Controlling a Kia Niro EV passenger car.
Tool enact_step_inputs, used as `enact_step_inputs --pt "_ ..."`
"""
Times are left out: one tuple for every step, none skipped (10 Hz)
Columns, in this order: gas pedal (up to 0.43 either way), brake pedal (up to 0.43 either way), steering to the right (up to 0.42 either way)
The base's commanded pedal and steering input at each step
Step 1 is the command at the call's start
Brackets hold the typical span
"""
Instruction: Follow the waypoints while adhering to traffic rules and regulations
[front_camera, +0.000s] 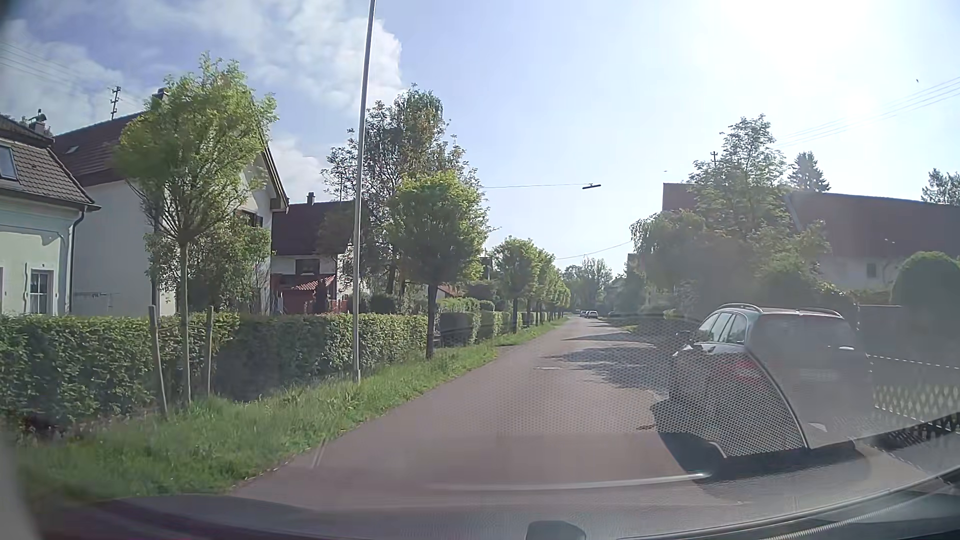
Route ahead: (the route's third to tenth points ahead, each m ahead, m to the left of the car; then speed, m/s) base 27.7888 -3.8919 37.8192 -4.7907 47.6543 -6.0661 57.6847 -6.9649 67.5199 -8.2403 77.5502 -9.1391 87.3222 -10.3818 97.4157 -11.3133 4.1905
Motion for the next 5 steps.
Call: enact_step_inputs --pt "0.059 0.000 -0.003" --pt "0.059 0.000 0.002" --pt "0.059 0.000 0.008" --pt "0.059 0.000 0.014" --pt "0.067 0.000 0.025"
